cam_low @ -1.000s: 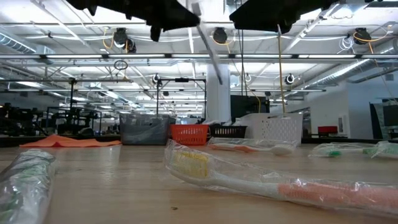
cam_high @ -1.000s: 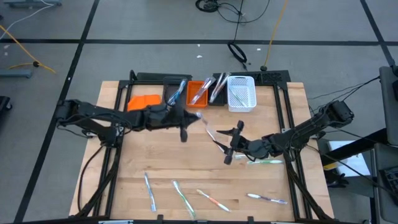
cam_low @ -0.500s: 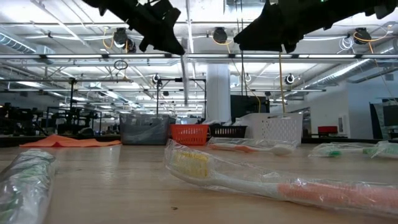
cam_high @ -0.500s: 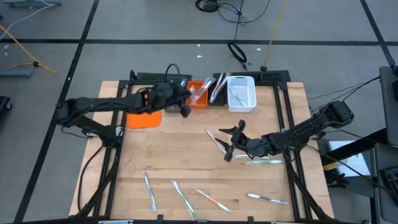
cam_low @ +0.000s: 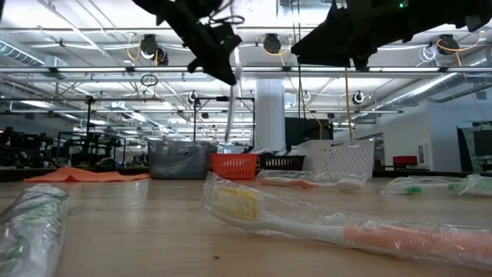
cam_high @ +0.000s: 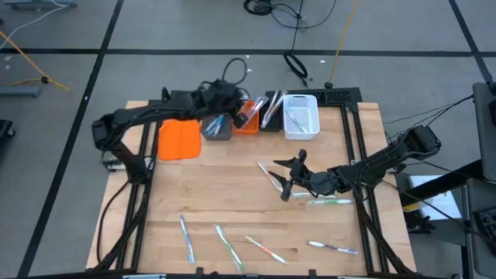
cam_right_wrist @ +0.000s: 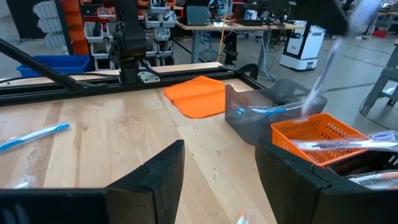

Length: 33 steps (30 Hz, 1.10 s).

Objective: Pick & Place Toothbrushes
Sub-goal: Put the violet toothbrush into the orange bin

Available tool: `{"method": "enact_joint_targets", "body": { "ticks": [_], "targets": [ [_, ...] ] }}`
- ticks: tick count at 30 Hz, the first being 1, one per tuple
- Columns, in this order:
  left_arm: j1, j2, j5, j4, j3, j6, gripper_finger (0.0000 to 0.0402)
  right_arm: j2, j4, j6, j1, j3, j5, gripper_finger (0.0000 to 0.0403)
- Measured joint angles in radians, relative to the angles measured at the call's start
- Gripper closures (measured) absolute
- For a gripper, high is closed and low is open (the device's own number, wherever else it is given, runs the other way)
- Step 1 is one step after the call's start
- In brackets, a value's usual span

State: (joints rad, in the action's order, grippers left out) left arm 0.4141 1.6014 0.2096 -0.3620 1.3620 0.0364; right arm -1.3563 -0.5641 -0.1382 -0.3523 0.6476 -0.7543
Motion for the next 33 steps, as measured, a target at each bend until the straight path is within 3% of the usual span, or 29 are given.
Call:
{"method": "enact_joint_targets", "body": {
  "ticks": [14, 23, 33],
  "targets": [
    [0.077, 0.225, -0.082, -0.209, 0.218, 0.049, 0.0402, 0.0, 0.0, -0.004, -0.002, 0.0, 0.004, 0.0217],
    [0.126, 0.241, -0.163, -0.294, 0.247, 0.105, 0.0402, 0.0, 0.007, -0.006, -0.002, 0.0, 0.005, 0.0218],
    [0.131, 0.241, -0.168, -0.306, 0.247, 0.131, 0.0401, 0.0, 0.007, -0.007, -0.003, 0.0, 0.005, 0.0216]
  ]
}}
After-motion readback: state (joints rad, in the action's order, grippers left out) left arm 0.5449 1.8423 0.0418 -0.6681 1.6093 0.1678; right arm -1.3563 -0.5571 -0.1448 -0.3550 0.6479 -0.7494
